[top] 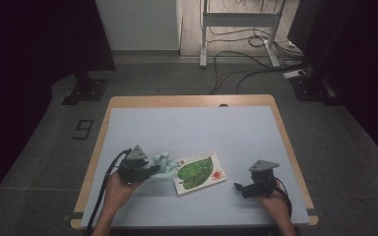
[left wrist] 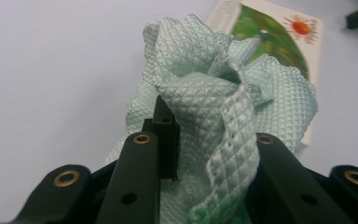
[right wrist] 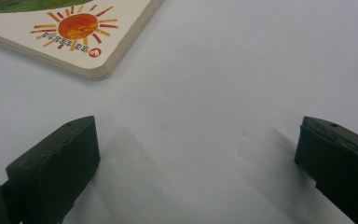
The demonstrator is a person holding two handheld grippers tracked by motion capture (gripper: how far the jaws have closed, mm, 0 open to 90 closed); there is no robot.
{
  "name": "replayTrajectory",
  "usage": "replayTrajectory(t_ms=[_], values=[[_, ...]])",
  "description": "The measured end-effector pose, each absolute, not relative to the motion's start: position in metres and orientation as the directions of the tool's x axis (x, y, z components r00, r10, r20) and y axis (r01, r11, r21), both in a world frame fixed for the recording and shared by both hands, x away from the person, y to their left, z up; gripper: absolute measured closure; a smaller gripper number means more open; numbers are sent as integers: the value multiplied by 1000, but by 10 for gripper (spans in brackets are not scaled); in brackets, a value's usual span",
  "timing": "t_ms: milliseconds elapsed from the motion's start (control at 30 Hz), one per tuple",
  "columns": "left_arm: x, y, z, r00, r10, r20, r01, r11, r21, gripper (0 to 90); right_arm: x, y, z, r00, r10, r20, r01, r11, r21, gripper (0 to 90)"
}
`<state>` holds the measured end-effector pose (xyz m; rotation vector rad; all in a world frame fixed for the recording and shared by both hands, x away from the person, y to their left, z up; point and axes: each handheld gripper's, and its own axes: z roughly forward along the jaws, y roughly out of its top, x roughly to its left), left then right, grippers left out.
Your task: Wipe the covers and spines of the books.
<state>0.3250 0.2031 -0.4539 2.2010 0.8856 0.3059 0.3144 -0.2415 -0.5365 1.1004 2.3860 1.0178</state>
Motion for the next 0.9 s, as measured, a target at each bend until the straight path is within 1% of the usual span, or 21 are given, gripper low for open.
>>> replayTrajectory(t_ms=[267, 500, 700, 900], values=[[335, 236, -450, 660, 750, -42, 544, -439, 715, 737, 314, -242, -537, -651, 759, 5, 529, 449, 720, 0], [347, 260, -457, 596, 802, -32, 583, -405, 704, 734, 314, -241, -537, -651, 759, 6, 529, 449, 720, 0], [358, 267, -472, 559, 829, -13, 610, -401, 684, 728, 314, -241, -537, -651, 759, 6, 530, 448, 720, 0], [366, 270, -489, 537, 843, -21, 633, -387, 670, 720, 314, -241, -537, -651, 759, 6, 529, 449, 720, 0]])
